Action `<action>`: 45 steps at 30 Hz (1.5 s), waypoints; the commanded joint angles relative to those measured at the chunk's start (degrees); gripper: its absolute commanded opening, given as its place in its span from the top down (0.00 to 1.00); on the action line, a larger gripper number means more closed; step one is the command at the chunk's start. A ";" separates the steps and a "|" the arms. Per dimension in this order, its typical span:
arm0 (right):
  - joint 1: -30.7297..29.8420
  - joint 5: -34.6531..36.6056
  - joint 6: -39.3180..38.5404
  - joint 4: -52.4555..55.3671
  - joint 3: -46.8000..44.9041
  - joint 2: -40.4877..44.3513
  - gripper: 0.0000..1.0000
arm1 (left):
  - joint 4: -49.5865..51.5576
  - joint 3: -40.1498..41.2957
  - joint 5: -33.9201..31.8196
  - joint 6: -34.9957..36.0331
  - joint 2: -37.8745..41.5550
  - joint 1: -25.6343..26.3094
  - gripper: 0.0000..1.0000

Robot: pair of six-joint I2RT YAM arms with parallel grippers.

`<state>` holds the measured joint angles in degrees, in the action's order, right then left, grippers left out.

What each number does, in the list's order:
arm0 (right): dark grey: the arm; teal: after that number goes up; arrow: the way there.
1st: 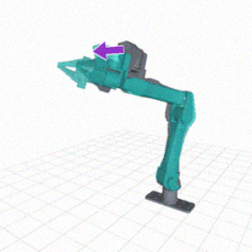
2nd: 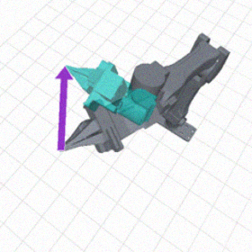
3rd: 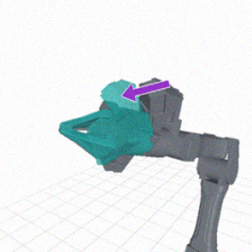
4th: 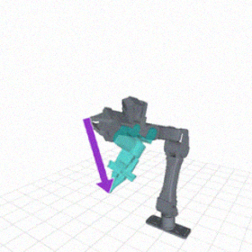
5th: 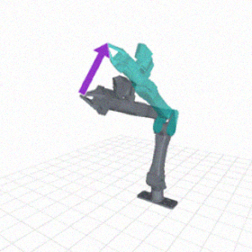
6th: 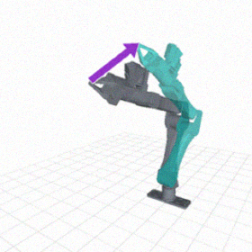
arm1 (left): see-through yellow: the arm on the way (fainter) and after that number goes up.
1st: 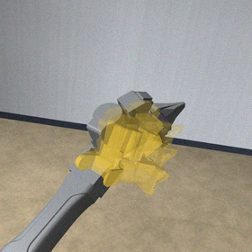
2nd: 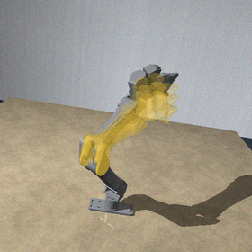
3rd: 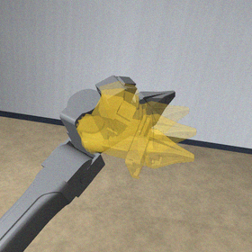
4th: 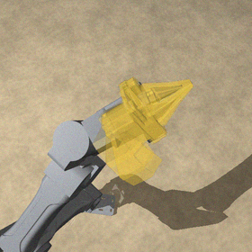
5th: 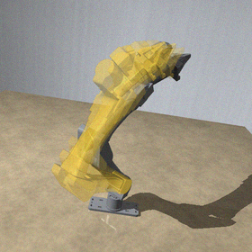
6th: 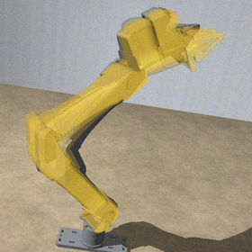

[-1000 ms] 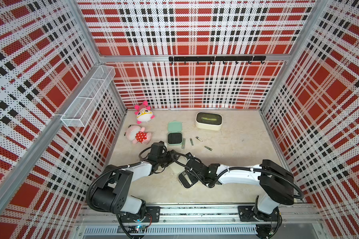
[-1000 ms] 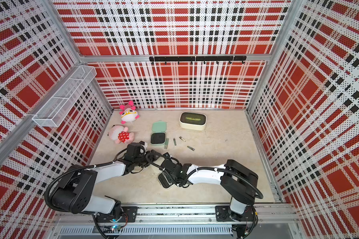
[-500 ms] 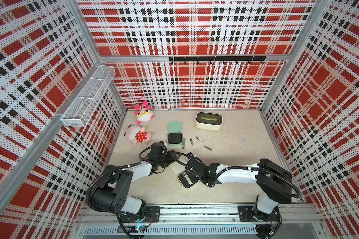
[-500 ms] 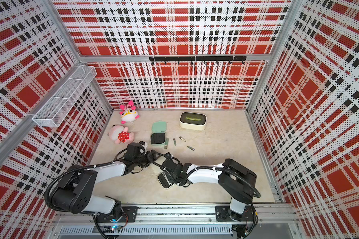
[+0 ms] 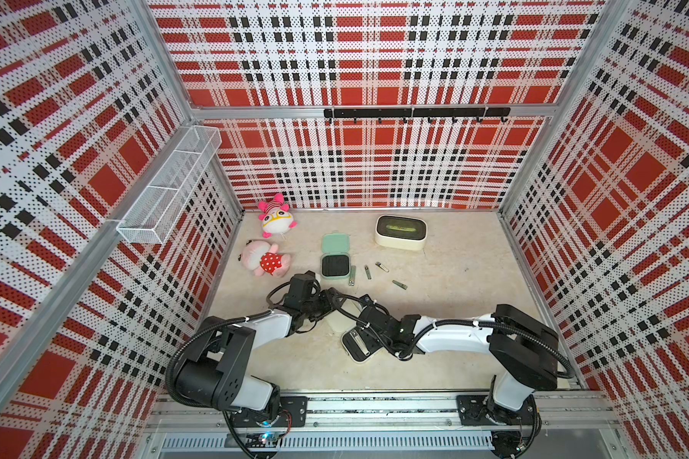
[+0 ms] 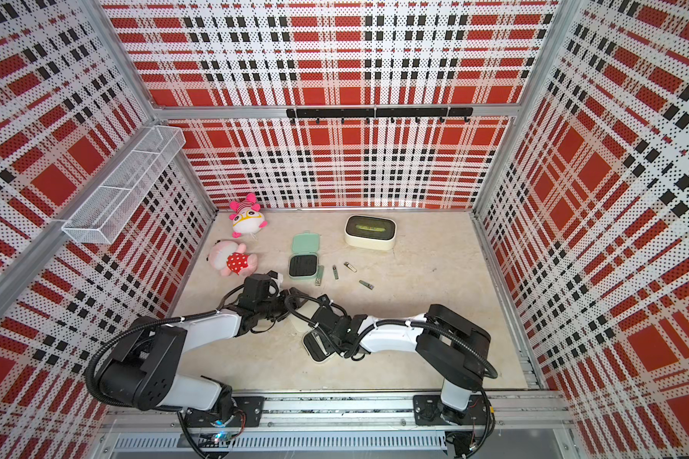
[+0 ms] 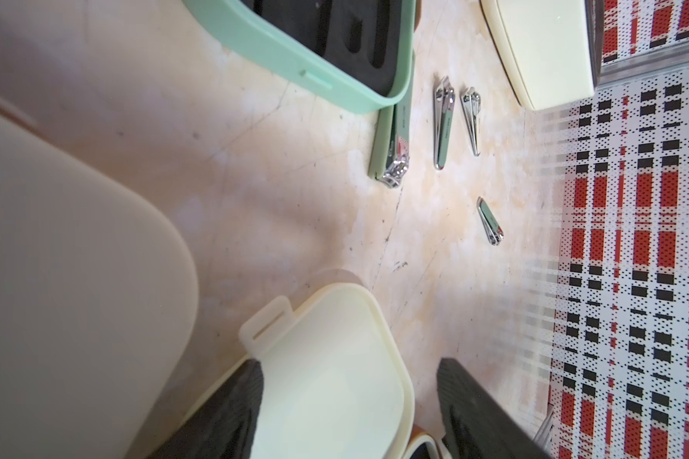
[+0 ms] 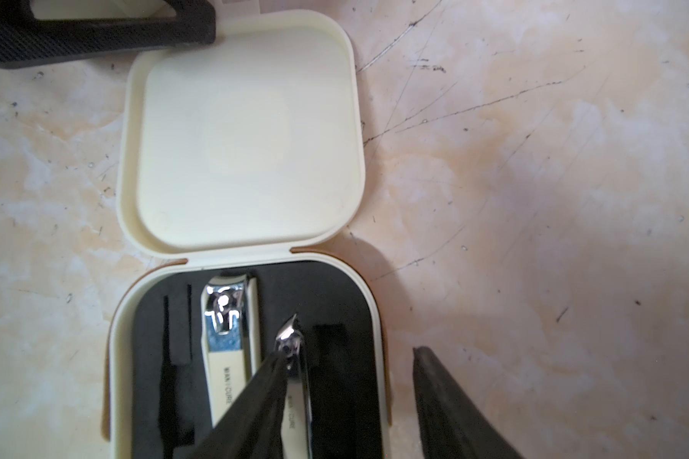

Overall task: Organize nail clipper sets
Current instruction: Adjust the nail clipper in the storage box.

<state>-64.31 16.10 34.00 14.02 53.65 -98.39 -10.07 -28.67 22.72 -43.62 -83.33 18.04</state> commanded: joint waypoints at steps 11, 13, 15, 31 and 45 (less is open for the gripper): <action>0.08 -2.27 -1.90 1.71 7.08 -3.38 0.35 | 1.58 -0.70 -0.13 0.81 -0.23 -0.03 0.26; 0.13 -2.46 -1.85 1.56 6.83 -3.69 0.35 | 1.63 -0.63 -0.13 0.81 -0.17 -0.03 0.26; 0.09 -2.72 -1.84 1.49 6.49 -3.83 0.34 | 1.62 -0.65 -0.13 0.89 -0.26 -0.03 0.26; 0.07 -2.82 0.02 0.48 2.58 -5.76 0.33 | 1.74 -0.60 -0.22 0.81 0.09 -0.03 0.25; -1.25 -1.13 1.04 3.25 1.55 -7.21 0.33 | 1.72 -0.93 -0.03 0.82 0.23 -0.10 0.26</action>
<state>-64.90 14.48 34.24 11.81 56.84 -101.91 -9.87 -28.67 22.70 -43.42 -83.33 18.04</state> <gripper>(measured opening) 0.670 0.745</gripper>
